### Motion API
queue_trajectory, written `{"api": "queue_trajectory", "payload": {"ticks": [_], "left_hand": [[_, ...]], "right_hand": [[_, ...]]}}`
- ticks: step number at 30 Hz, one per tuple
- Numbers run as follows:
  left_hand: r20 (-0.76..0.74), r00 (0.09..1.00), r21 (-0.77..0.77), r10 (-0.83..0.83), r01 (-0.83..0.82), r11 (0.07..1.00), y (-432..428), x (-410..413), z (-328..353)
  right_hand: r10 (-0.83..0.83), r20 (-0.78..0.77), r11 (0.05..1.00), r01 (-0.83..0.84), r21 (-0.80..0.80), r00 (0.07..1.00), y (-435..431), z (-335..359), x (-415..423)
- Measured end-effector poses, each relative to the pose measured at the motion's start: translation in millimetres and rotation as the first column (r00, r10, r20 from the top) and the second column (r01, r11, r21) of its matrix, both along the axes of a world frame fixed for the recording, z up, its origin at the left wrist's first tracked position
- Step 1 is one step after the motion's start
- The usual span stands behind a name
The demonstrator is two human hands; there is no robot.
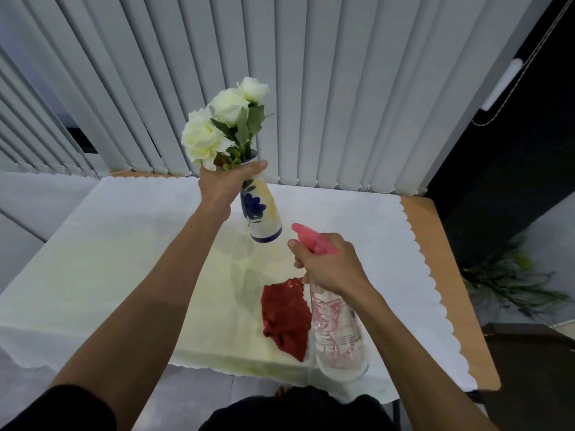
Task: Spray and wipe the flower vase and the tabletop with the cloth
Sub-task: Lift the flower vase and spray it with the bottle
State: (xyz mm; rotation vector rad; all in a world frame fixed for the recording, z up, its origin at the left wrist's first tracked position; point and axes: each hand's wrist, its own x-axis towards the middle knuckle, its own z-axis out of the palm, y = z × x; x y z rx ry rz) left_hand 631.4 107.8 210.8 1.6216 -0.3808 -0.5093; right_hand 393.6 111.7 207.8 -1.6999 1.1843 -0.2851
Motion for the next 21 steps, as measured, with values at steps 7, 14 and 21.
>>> {"api": "queue_trajectory", "payload": {"ticks": [7,14,21], "left_hand": [[0.072,0.993,-0.022,-0.090,0.091,0.996,1.0,0.3,1.5],[0.094,0.957,-0.117,-0.276,0.286,0.951,6.3,16.2,10.2],[-0.033,0.808,-0.216,-0.588,0.569,0.794,13.1,28.2,22.1]], "right_hand": [[-0.010,-0.035,1.000,0.010,0.005,0.999,-7.0,2.6,-5.6],[-0.003,0.052,1.000,0.004,-0.014,0.999,-16.5,19.1,-15.5],[0.006,0.227,1.000,-0.004,-0.011,0.974,-29.9,45.8,-21.0]]}}
